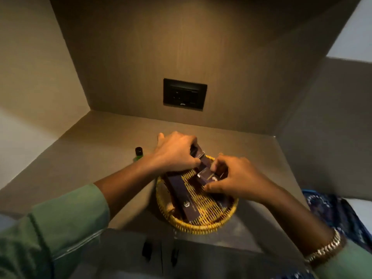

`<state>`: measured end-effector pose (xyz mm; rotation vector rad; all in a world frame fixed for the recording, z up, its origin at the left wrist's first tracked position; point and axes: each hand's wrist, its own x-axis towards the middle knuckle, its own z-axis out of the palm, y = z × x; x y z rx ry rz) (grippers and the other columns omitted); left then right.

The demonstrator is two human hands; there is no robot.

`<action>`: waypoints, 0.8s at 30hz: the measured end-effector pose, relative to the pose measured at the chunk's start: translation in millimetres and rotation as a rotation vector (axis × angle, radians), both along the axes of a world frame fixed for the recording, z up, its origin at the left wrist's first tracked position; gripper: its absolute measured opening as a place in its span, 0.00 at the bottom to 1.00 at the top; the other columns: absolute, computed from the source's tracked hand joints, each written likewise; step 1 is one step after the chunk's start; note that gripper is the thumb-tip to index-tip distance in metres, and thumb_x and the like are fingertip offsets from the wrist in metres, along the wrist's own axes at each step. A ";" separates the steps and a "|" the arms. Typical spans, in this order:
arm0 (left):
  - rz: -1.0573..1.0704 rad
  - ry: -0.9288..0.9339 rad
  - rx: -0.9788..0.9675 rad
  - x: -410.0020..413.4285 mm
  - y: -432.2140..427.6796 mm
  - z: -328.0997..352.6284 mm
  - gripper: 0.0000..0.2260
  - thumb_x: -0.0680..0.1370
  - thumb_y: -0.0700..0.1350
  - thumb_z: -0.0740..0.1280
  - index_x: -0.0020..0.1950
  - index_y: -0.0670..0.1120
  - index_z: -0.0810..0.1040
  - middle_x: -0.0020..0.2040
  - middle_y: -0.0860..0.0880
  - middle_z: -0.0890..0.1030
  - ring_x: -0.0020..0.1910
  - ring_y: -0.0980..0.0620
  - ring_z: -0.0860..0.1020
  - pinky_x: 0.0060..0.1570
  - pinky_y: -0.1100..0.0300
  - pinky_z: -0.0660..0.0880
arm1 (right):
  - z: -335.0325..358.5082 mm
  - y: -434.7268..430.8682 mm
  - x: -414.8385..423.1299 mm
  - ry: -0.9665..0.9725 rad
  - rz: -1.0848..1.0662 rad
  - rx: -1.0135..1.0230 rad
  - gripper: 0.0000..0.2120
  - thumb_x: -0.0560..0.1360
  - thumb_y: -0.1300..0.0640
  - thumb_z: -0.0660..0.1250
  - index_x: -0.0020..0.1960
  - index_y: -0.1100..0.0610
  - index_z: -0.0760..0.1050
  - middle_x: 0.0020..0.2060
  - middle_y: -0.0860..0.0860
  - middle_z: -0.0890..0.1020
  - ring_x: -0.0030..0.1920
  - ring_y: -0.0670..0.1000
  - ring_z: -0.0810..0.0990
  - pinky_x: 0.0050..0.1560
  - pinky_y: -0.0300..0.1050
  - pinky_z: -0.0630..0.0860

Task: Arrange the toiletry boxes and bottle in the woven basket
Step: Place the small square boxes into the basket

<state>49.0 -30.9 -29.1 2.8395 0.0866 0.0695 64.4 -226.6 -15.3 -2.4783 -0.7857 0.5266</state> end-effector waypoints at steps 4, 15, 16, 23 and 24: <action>-0.042 0.097 0.158 -7.4 -18.5 -12.8 0.23 0.67 0.61 0.68 0.57 0.50 0.73 0.52 0.49 0.81 0.54 0.45 0.76 0.61 0.38 0.63 | -21.4 -12.9 -34.2 0.099 -0.001 0.068 0.17 0.64 0.44 0.76 0.47 0.47 0.73 0.47 0.45 0.80 0.41 0.45 0.82 0.37 0.42 0.82; -0.113 0.316 0.200 -15.1 -29.9 -22.3 0.24 0.69 0.56 0.73 0.60 0.47 0.72 0.59 0.47 0.79 0.64 0.44 0.72 0.71 0.30 0.47 | -57.9 -4.3 -61.6 -0.416 -0.012 -0.011 0.23 0.70 0.37 0.67 0.57 0.51 0.75 0.51 0.50 0.80 0.50 0.50 0.76 0.42 0.44 0.71; -0.116 0.321 0.198 -15.8 -29.6 -21.4 0.27 0.68 0.58 0.74 0.61 0.47 0.73 0.60 0.47 0.79 0.65 0.44 0.72 0.71 0.31 0.47 | -58.7 -5.0 -61.1 -0.445 -0.011 -0.031 0.24 0.70 0.36 0.67 0.57 0.52 0.75 0.51 0.51 0.81 0.51 0.51 0.76 0.42 0.44 0.71; -0.124 0.294 0.164 -18.4 -26.5 -22.0 0.26 0.69 0.57 0.74 0.63 0.49 0.74 0.61 0.47 0.79 0.66 0.43 0.71 0.71 0.33 0.48 | -64.6 -11.6 -65.0 -0.509 0.030 -0.099 0.24 0.73 0.33 0.60 0.55 0.50 0.78 0.53 0.51 0.80 0.55 0.51 0.72 0.45 0.45 0.68; -0.125 0.296 0.167 -18.1 -26.8 -21.3 0.27 0.69 0.57 0.74 0.64 0.48 0.74 0.61 0.46 0.79 0.66 0.43 0.71 0.71 0.33 0.48 | -64.8 -13.7 -66.0 -0.512 0.043 -0.092 0.23 0.74 0.35 0.59 0.56 0.50 0.78 0.54 0.50 0.80 0.55 0.51 0.72 0.45 0.44 0.67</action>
